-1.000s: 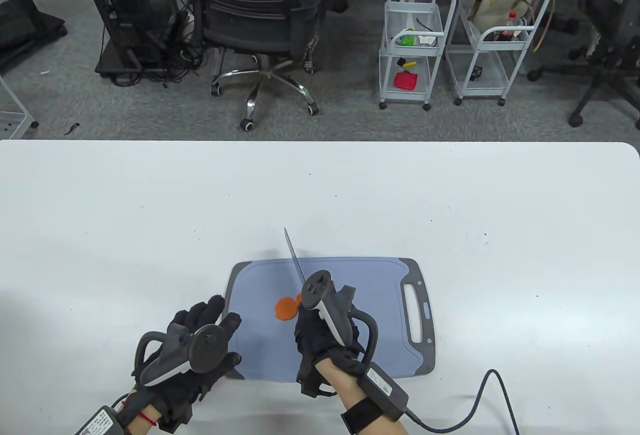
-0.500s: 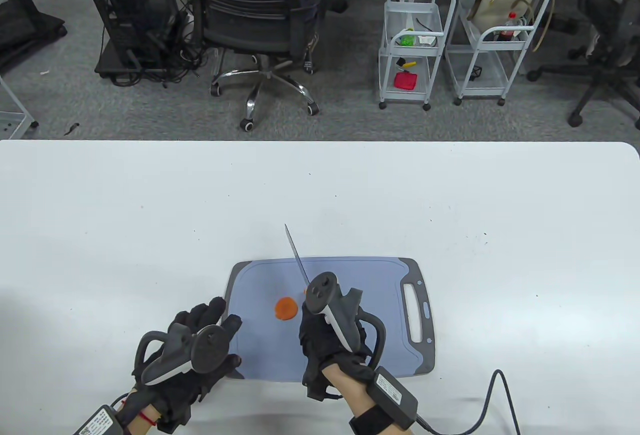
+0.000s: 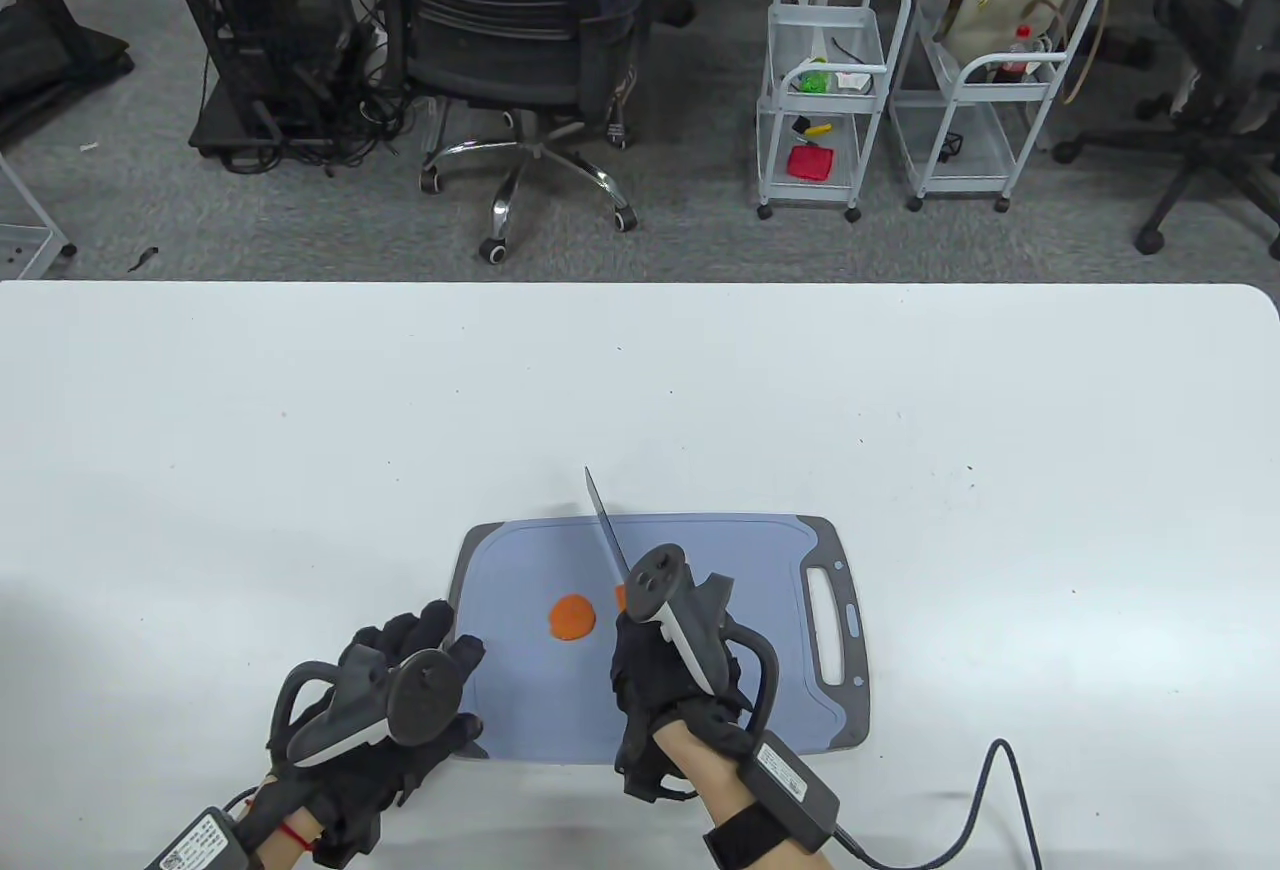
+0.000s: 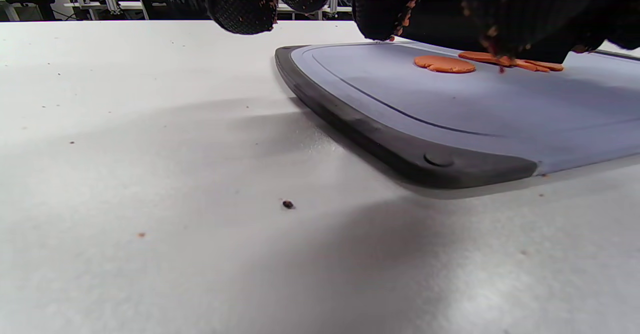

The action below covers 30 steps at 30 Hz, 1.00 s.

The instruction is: Chop plasticine discs into granules with repetitive downward strikes

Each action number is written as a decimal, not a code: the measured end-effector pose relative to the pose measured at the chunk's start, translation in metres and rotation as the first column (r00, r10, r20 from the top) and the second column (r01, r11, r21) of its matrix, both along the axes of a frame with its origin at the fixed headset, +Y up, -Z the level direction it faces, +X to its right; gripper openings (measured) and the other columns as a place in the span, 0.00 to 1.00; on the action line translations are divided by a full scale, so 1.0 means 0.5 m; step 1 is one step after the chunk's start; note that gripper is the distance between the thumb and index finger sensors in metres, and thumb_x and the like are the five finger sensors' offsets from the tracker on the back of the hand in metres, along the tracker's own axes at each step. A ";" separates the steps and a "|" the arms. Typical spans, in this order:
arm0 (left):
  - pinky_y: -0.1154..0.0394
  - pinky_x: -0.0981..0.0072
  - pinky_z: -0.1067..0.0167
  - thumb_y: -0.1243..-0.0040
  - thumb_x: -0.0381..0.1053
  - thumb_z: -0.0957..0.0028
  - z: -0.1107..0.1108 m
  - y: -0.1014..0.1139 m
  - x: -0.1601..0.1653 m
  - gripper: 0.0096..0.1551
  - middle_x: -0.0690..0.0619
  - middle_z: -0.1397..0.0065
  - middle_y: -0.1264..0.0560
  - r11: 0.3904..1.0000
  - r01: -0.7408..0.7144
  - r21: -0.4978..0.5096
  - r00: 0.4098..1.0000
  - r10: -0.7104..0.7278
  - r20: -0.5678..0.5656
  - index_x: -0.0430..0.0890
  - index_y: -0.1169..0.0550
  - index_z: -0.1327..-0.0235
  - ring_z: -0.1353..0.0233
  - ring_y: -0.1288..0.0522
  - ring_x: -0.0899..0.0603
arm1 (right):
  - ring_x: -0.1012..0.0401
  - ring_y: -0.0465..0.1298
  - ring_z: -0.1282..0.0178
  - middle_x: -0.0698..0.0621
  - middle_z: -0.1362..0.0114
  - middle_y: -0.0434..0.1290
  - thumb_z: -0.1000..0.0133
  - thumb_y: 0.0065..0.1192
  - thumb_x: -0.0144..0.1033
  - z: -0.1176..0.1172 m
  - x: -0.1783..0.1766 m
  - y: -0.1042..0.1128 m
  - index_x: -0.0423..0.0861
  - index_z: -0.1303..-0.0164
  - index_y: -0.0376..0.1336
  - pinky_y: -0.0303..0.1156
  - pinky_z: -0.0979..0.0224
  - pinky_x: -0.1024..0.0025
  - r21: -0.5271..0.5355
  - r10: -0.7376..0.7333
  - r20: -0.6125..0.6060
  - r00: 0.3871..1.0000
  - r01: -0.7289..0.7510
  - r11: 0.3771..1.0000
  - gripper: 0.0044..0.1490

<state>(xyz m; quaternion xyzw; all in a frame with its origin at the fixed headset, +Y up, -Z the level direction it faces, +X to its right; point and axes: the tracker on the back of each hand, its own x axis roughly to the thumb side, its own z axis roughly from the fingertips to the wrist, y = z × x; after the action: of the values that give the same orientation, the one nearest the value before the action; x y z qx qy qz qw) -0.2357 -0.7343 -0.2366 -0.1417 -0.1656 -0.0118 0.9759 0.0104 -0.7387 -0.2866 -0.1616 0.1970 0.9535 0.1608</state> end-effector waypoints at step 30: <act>0.43 0.31 0.25 0.50 0.70 0.60 -0.010 -0.009 0.005 0.46 0.42 0.11 0.47 0.999 0.019 -0.029 1.000 -0.020 -0.012 0.58 0.35 0.23 0.17 0.39 0.29 | 0.58 0.89 0.86 0.52 0.64 0.81 0.43 0.58 0.54 -0.018 0.016 -0.024 0.38 0.44 0.65 0.85 0.72 0.54 0.012 -0.004 -0.003 1.000 0.004 1.000 0.32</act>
<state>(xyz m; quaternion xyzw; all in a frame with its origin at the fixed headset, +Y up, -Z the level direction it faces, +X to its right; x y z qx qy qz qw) -0.2334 -0.7388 -0.2416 -0.1576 -0.1586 -0.0180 0.9745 0.0182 -0.7505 -0.2957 -0.1588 0.1920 0.9546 0.1633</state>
